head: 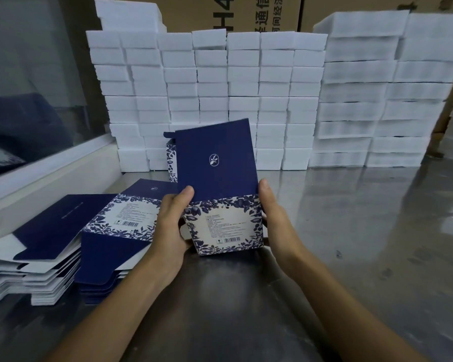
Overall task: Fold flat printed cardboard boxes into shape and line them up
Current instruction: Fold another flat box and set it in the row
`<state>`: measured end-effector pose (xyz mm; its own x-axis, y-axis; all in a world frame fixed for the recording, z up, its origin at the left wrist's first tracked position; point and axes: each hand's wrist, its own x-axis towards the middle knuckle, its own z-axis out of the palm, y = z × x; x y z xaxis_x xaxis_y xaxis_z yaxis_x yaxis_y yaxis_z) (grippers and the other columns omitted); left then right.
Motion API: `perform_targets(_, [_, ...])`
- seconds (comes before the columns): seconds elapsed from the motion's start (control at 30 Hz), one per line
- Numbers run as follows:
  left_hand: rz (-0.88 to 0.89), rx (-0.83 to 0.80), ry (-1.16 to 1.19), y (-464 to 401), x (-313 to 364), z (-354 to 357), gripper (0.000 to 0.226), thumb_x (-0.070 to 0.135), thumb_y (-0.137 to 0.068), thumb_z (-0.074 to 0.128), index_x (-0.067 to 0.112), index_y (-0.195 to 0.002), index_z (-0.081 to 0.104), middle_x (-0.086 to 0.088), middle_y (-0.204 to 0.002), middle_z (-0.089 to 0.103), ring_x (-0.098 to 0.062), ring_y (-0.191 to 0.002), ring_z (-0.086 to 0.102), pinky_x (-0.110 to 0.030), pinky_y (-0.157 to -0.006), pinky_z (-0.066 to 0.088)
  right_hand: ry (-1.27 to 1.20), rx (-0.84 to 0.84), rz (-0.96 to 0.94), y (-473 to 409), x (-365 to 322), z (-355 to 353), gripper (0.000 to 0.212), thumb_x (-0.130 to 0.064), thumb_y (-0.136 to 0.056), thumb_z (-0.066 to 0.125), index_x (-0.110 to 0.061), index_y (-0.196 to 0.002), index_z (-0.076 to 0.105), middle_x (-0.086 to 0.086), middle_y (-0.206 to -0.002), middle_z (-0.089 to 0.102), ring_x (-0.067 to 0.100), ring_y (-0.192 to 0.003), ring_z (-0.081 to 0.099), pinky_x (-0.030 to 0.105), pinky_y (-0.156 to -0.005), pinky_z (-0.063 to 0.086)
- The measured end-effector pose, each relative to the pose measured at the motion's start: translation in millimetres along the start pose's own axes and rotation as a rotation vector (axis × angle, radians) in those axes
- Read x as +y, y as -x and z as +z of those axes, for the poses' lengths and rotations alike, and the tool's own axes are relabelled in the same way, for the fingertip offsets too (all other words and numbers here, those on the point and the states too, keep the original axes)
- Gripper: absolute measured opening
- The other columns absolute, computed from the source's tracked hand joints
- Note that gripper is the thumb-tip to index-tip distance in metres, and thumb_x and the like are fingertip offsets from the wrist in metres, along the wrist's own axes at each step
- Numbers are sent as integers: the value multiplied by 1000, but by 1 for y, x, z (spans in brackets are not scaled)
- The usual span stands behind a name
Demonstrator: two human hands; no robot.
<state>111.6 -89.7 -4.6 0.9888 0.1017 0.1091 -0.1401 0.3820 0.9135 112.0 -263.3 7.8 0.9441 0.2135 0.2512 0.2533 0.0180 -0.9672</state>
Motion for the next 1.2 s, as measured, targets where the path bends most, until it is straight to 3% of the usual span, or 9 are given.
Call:
perform_targets(0.13, [23, -52, 8, -2, -5, -1, 45, 48, -65, 75, 22, -96, 53, -13, -117, 67, -36, -110, 65, -61, -99, 44, -69, 25, -23, -3, 3, -1, 37, -82, -69, 48, -62, -90, 70, -25, -101, 74, -6, -91, 70, 14, -67, 54])
perform_targets(0.4, [-162, -176, 121, 1, -6, 0, 51, 47, -71, 73, 24, -117, 72, -9, -125, 67, -31, -116, 63, -54, -102, 46, -166, 220, -180, -6, 5, -7, 56, -62, -77, 54, -24, -113, 74, 1, -110, 76, 17, -103, 71, 24, -80, 54])
perform_targets(0.57, [-229, -280, 61, 5, -6, 3, 51, 54, -61, 76, 29, -105, 77, -6, -118, 71, -20, -108, 67, -40, -97, 50, -65, 382, -173, -7, 7, -4, 57, -75, -87, 39, -31, -89, 74, -7, -95, 77, 5, -86, 71, 12, -68, 49])
perform_targets(0.63, [-200, -272, 16, 7, -8, 7, 49, 50, -63, 79, 28, -107, 76, -5, -118, 71, -19, -107, 67, -37, -93, 53, -38, 418, -161, -8, 9, -2, 65, -77, -91, 32, -27, -97, 73, -12, -95, 76, 2, -87, 70, 8, -67, 48])
perform_targets(0.73, [-155, -179, 43, 8, -13, 13, 86, 44, -55, 82, 14, -131, 54, -10, -126, 66, -26, -115, 64, -44, -98, 52, -7, 471, -116, -9, 12, -2, 69, -77, -84, 29, -27, -114, 65, -14, -105, 71, -1, -98, 65, 22, -88, 51])
perform_targets(0.8, [-117, -96, 49, 8, -19, 15, 91, 39, -47, 86, 19, -125, 43, -6, -126, 63, -22, -113, 65, -48, -99, 50, -15, 448, -62, -9, 14, -1, 77, -77, -80, 36, -29, -138, 50, -18, -124, 62, -1, -113, 59, 37, -104, 47])
perform_targets(0.87, [-56, -41, -2, 9, -23, 16, 87, 36, -43, 89, 25, -114, 40, 1, -122, 63, -15, -107, 68, -45, -92, 55, -83, 347, -3, -6, 14, 6, 71, -69, -85, 45, -30, -144, 43, -11, -132, 61, 10, -114, 65, 41, -96, 55])
perform_targets(1.0, [68, 54, -56, 6, -27, 14, 92, 37, -42, 91, 26, -117, 37, 5, -113, 66, -10, -97, 71, -38, -76, 60, 68, 138, 82, 2, 14, 18, 64, -73, -80, 44, -18, -101, 68, 4, -93, 75, 19, -76, 75, 32, -64, 61])
perform_targets(1.2, [87, 94, -196, 7, -26, 10, 92, 51, -43, 87, 22, -116, 39, 1, -119, 59, -15, -91, 72, -52, -71, 61, -21, 22, 95, 7, 10, 25, 60, -58, -90, 51, -7, -60, 59, 7, -50, 59, 14, -45, 57, 22, -50, 49])
